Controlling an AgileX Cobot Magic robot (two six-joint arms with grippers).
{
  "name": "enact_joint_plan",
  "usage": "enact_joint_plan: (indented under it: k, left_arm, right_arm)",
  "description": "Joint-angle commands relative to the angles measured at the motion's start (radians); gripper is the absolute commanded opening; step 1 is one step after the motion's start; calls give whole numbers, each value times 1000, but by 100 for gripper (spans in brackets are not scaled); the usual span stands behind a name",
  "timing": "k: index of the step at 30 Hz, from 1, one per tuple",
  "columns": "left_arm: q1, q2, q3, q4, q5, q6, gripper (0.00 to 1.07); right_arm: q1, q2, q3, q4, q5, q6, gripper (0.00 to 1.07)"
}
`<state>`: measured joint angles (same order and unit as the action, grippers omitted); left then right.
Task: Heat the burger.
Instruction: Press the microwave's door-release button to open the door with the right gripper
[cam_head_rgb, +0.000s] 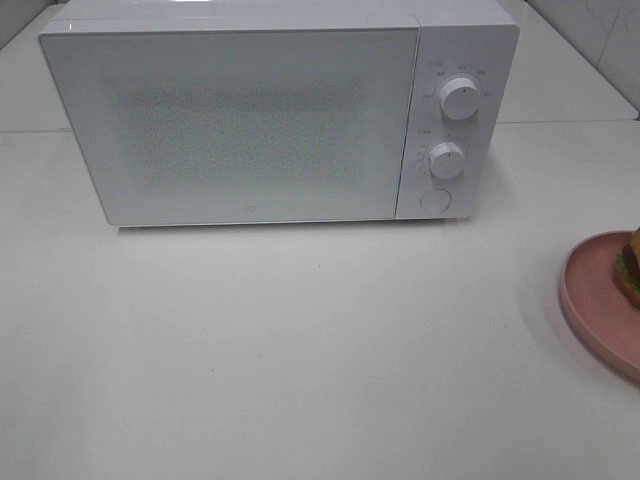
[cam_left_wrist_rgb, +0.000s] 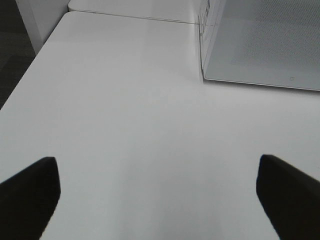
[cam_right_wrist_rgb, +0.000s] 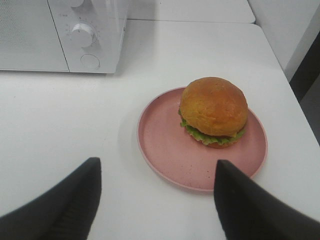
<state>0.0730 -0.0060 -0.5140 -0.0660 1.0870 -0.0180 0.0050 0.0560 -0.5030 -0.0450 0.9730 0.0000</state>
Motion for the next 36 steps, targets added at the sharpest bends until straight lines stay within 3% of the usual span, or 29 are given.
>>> enact_joint_plan:
  k: [1,19,24,27,29,32,33,36]
  left_arm:
    - [-3,-14,-1,-4,-17,-2,100]
    - [-3,-14,-1,-4,-17,-2,100]
    - [-3,-14,-1,-4,-17,-2,100]
    - [-3,-14,-1,-4,-17,-2,100]
    - [-3,-14,-1,-4,-17,-2,100]
    - [-3,-13,-1,-4,-17,-2,100]
    - [-3,-11,-1,-4,-17,-2,100]
    - [-3,-11,-1,-4,-17,-2,100]
  right_arm:
    - [-3,1,9,2,-13,-8,62]
    - [-3,1,-1,2,-34,-8,62]
    - [-3,24,-40,-2,-228,-16,60]
    - [-3,83,-38,-2,-393,-15,51]
    - [-3,185,-33,2,-571,-25,26]
    - [-3,211,-23,2,-629,-29,18]
    - [-3,260,5,4,-743,-28,3]
    - [-3,345,63,3,-882,-27,0]
